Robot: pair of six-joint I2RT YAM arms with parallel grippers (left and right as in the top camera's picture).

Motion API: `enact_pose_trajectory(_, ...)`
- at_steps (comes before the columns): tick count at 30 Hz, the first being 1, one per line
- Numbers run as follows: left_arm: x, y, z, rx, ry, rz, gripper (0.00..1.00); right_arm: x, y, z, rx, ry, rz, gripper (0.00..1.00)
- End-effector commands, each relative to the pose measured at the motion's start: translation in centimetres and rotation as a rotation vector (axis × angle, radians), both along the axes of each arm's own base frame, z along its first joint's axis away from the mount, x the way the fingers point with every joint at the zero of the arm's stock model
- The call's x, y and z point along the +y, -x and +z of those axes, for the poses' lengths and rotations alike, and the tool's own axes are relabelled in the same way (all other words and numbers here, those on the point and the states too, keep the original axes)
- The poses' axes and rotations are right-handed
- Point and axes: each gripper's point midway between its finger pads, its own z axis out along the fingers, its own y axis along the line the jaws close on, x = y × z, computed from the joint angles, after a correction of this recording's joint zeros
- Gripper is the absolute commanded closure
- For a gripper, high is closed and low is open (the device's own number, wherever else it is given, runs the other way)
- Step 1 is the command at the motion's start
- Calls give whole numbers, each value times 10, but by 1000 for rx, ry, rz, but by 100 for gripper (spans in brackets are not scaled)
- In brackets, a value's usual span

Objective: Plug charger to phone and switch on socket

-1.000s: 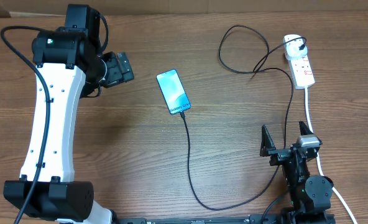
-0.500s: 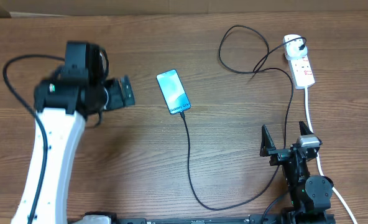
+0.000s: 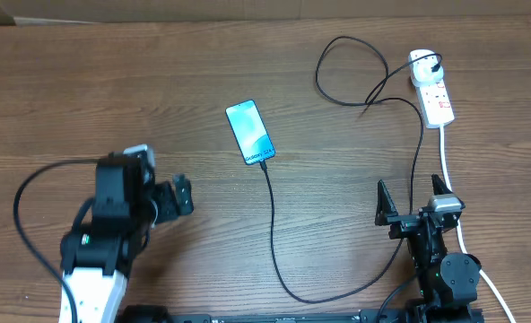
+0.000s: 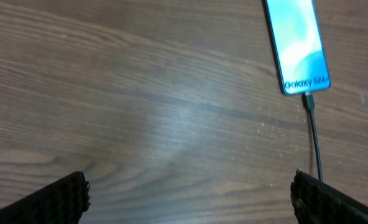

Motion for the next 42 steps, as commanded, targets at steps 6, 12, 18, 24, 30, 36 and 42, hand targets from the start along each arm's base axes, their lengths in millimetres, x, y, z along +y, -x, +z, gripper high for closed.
enact_pose_trajectory(6,14,32,-7,-229,-22,19,0,-2,0,-2,-4,1,-13,0)
enact_pose_trajectory(12,7,41,-9,-389,-42,-51,0,-2,0,-2,-4,1,-13,0)
enact_pose_trajectory(18,2,38,15,-579,-65,-100,0,-2,0,-2,-4,1,-13,0)
enact_pose_trajectory(24,7,30,36,-762,-101,-82,0,-2,0,-2,-4,1,-13,0)
enact_pose_trajectory(30,3,22,46,-896,-131,-113,0,-2,0,-2,-4,1,-13,0)
enact_pose_trajectory(36,-1,12,61,-1066,-131,-128,0,-2,0,-2,-4,1,-13,0)
enact_pose_trajectory(42,-9,11,64,-1159,-212,-207,0,-2,0,-2,-4,1,-13,0)
